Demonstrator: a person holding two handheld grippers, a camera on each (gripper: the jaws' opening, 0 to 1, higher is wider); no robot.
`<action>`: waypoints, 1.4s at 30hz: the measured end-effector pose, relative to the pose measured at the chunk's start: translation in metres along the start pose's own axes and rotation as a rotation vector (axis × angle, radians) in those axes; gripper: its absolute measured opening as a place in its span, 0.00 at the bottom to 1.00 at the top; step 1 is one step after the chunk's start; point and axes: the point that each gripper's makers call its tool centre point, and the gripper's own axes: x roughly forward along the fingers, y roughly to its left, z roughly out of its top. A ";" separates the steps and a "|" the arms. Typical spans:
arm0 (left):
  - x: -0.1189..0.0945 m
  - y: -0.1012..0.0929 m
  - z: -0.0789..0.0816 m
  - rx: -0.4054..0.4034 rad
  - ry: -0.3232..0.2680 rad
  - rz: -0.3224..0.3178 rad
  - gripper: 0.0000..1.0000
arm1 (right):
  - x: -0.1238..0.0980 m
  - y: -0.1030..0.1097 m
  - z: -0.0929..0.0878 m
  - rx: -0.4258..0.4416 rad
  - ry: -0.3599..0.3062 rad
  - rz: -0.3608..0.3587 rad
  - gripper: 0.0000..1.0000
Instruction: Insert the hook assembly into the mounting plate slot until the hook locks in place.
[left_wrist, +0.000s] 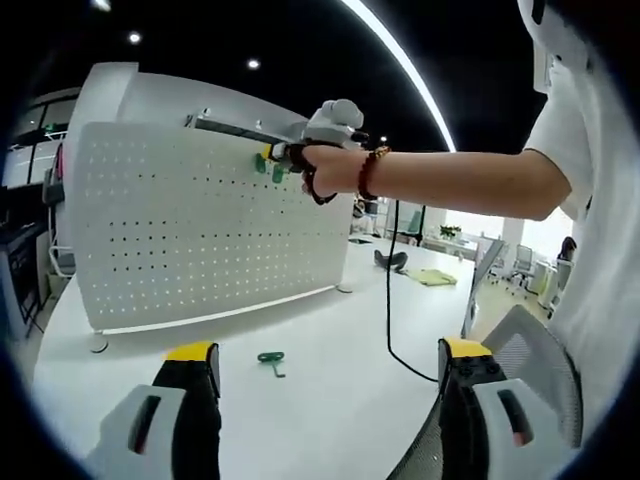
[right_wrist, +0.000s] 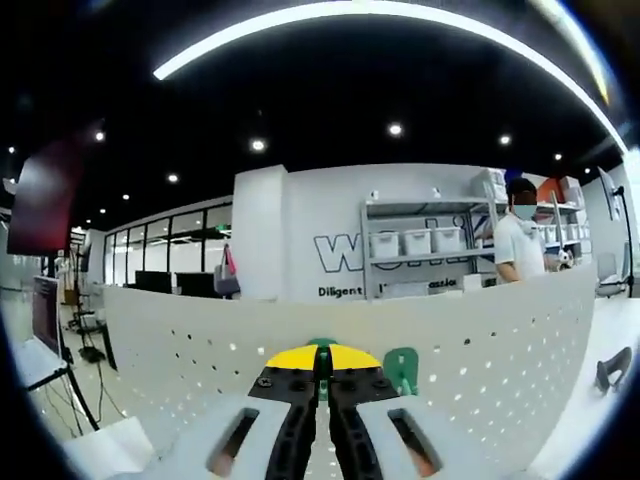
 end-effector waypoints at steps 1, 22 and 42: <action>0.000 0.000 0.000 0.001 0.000 0.000 0.93 | 0.000 0.000 0.000 0.003 0.000 -0.003 0.01; -0.004 0.009 -0.004 -0.008 0.004 0.023 0.92 | 0.002 -0.004 -0.010 -0.048 0.001 -0.059 0.01; -0.003 0.007 -0.002 -0.003 0.003 0.021 0.91 | 0.003 -0.005 -0.021 -0.050 0.119 -0.061 0.04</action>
